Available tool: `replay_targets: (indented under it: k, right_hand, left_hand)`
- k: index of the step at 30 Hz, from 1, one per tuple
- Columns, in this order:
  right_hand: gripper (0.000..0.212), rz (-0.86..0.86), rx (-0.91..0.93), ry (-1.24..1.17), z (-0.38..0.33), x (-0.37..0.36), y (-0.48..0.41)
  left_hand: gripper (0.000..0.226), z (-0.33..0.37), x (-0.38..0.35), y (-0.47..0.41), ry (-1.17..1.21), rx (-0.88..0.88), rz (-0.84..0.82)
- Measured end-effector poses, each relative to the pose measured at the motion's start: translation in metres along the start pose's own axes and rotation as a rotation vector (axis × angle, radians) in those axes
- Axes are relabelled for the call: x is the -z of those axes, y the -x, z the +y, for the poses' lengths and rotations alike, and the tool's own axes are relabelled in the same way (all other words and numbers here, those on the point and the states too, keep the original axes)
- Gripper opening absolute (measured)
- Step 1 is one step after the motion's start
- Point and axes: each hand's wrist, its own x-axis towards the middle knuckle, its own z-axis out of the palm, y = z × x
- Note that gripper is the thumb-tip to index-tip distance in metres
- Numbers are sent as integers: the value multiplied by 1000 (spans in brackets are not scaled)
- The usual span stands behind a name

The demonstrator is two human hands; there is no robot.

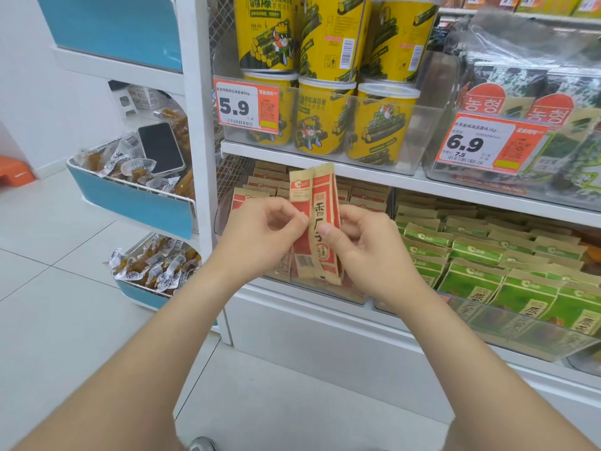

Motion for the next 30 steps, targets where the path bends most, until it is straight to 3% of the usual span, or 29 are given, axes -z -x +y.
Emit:
replay_targets:
  k: [6, 10, 13, 18, 24, 30]
  right_hand:
    - [29, -89, -56, -363, -15, 9, 5]
    - [54, -130, -123, -405, -12, 5, 5]
    - [51, -30, -179, -500, -10, 2, 2]
    - [43, 57, -290, -723, -11, 4, 1]
    - [48, 10, -284, -601, -13, 10, 3]
    - [45, 44, -275, -693, -18, 10, 5]
  left_hand:
    - [26, 0, -5, 1, 167, 104, 32]
    - [27, 4, -8, 3, 195, 62, 123]
    - [25, 9, -5, 5, 224, 38, 64]
    - [42, 12, 5, 5, 273, 57, -101]
    - [43, 8, 9, 3, 475, 163, -105]
    - [49, 10, 8, 5, 780, 233, -240]
